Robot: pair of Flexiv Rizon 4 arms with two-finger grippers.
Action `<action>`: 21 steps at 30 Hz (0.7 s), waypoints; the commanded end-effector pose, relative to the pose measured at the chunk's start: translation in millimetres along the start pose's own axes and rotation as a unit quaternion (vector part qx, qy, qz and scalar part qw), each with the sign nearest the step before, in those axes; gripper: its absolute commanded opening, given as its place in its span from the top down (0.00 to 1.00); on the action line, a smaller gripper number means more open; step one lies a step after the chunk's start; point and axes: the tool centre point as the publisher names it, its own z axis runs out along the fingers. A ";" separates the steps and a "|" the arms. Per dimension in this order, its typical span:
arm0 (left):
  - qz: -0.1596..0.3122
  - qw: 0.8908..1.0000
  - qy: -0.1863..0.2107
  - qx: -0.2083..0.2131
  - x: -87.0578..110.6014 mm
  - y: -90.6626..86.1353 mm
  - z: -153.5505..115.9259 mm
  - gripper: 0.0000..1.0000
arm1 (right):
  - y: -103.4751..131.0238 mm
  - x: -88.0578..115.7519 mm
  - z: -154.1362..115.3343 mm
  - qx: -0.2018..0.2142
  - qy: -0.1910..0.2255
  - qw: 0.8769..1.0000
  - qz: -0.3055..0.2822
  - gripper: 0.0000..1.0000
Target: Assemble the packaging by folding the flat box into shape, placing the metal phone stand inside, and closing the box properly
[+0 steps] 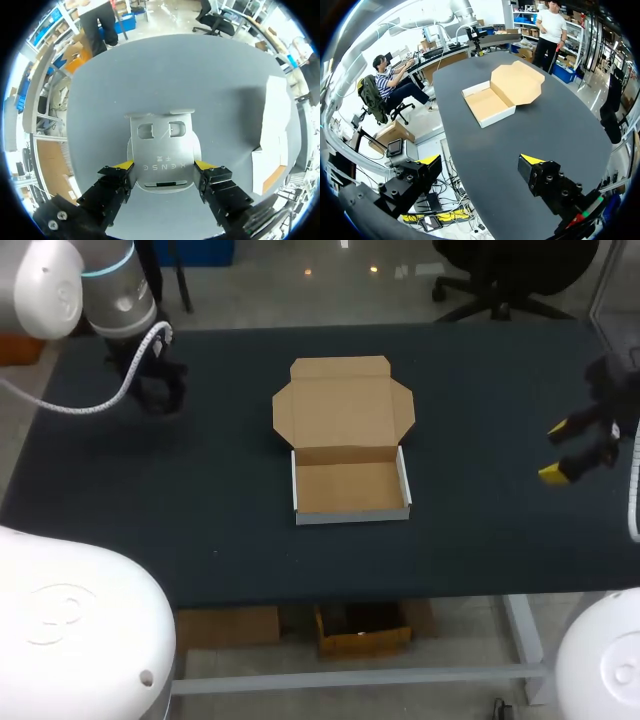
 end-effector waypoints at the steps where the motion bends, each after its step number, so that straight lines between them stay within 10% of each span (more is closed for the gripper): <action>1: 0.006 1.000 -0.002 0.005 6.2 4.4 -3.9 1.00 | 1.7 -6.3 6.4 0.011 0.016 1.000 -0.009 0.00; 21: 0.056 0.998 0.006 0.025 58.2 14.0 -22.8 1.00 | 1.3 -5.6 15.3 0.025 0.025 0.999 -0.016 0.00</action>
